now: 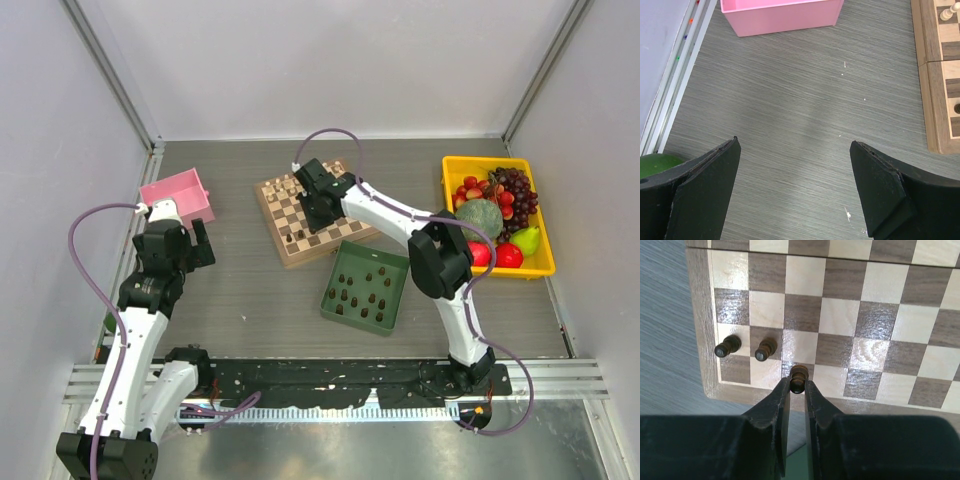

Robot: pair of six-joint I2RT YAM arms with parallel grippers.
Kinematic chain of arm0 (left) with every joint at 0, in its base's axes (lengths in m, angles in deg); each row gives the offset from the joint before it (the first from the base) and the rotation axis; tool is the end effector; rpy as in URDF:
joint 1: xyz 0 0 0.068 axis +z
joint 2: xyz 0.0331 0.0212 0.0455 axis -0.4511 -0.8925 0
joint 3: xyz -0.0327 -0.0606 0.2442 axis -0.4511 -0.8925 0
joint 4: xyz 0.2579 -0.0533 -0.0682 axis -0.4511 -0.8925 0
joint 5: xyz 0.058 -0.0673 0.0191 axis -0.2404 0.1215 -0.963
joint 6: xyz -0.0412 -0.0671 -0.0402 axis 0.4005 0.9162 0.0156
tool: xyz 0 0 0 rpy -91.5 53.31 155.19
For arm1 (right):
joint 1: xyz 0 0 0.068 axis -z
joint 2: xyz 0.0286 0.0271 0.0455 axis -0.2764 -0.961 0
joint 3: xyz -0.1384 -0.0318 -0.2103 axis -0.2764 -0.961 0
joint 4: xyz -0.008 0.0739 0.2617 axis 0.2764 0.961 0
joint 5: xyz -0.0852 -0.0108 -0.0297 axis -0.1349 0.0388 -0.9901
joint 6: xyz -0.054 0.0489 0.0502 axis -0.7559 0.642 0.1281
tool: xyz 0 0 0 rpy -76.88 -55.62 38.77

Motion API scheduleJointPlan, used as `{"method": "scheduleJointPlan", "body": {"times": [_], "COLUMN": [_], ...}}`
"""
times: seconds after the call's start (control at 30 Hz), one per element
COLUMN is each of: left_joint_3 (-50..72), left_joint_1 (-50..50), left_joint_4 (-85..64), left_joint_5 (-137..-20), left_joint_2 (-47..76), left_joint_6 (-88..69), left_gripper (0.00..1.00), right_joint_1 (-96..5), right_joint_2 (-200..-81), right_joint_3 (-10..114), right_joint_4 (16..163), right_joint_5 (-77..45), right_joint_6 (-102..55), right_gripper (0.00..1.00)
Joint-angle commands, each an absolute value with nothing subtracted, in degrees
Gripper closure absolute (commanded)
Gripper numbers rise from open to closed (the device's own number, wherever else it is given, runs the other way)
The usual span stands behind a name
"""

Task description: Set up the chess pieces on the board

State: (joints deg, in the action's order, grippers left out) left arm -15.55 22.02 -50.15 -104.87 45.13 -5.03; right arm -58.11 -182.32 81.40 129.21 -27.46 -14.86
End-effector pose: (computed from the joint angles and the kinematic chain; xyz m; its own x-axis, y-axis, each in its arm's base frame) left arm 0.2216 0.0059 0.2629 -0.5181 -0.2201 -0.8265 -0.3278 0.9436 -0.0458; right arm 0.3708 0.3283 0.1670 -0.7806 -0.3450 -0.5212 -0.4535 0.8864 0.0926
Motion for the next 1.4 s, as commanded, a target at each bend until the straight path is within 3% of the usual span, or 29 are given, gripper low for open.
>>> {"method": "scheduleJointPlan", "body": {"times": [0.0, 0.47, 0.93, 1.2, 1.37], "left_joint_3": [-14.9, -14.7, -14.8, -14.9, -14.9], "left_joint_1": [22.3, 22.4, 22.5, 22.4, 22.5], "left_joint_4": [-48.7, -48.7, -48.5, -48.6, -48.6], "left_joint_5": [-104.6, -104.4, -104.4, -104.3, -104.3], "left_joint_2": [46.0, 45.8, 45.8, 45.7, 45.8], "left_joint_6": [-5.5, -5.6, -5.6, -5.6, -5.6], "left_gripper": [0.01, 0.01, 0.01, 0.01, 0.01], "right_joint_1": [-58.5, -58.5, -58.4, -58.5, -58.4], "right_joint_2": [-183.7, -187.4, -188.5, -187.7, -182.1], "right_joint_3": [86.1, 89.7, 91.2, 92.2, 90.0], "right_joint_4": [129.6, 130.5, 131.0, 132.0, 132.1], "right_joint_5": [-28.3, -27.9, -26.1, -26.4, -28.8], "right_joint_6": [-16.0, -16.6, -16.6, -16.5, -16.7], "right_gripper": [0.85, 0.84, 0.77, 0.62, 0.61]}}
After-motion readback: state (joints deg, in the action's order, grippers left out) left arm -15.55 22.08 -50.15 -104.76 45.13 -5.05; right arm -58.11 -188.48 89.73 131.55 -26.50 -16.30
